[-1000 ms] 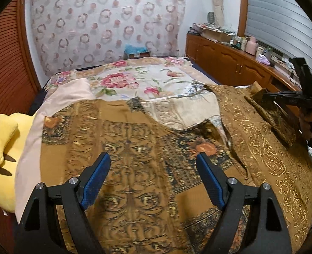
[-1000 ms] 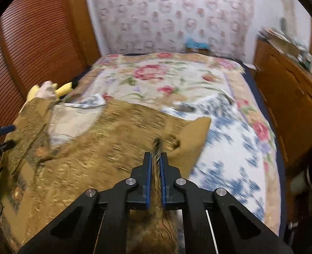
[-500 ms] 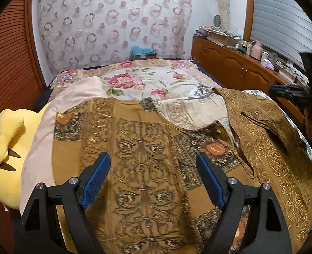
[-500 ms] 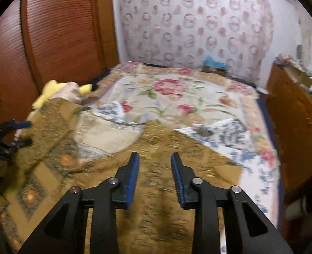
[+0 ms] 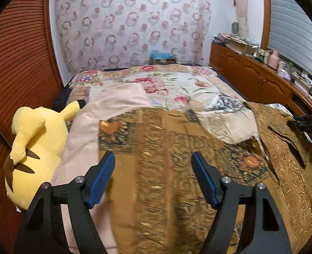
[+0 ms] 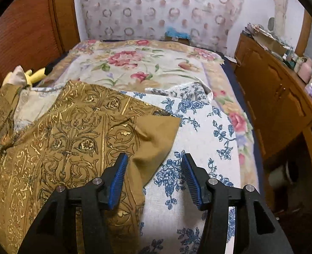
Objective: Fold small clothes
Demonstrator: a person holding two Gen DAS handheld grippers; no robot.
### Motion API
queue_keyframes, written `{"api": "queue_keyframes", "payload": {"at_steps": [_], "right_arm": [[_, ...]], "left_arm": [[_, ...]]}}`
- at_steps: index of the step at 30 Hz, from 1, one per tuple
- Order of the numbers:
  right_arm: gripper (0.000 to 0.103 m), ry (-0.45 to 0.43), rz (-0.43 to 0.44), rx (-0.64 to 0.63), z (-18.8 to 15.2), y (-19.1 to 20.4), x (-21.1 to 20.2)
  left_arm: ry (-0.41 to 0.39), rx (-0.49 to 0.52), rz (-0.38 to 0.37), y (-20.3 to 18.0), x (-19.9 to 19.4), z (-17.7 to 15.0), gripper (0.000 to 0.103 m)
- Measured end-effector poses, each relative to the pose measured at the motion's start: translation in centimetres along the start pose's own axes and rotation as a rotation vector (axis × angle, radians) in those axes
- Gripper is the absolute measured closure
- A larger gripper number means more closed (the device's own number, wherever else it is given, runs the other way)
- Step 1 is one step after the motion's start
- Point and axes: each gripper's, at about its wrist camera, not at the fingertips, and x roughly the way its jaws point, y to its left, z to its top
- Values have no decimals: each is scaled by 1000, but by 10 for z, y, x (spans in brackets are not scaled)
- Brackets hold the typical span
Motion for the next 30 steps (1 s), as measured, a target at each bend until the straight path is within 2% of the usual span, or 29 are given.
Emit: {"api": "queue_keyframes", "payload": {"at_steps": [2,5,8,21,27,30], "right_arm": [[48,-7,5,4,1,-4,4],[47,-19,20,14,5,-2,7],[43,-43,21,13,1,-2,3],[40,-39,18,8,-1,5,-6],[39,-39,17,8,-1,5,-6],[39,-39,18,8,-1,5,-5]], "left_arm": [[8,-12,4,6,3,2,37],[19,-23,12,15,8,5,41],[28,-28,35,22,14,9,41],[101,-39,66,39,39,15,41],[114,-28,55,39,42,17,41],[120,-25,33,39,43,16,46]]}}
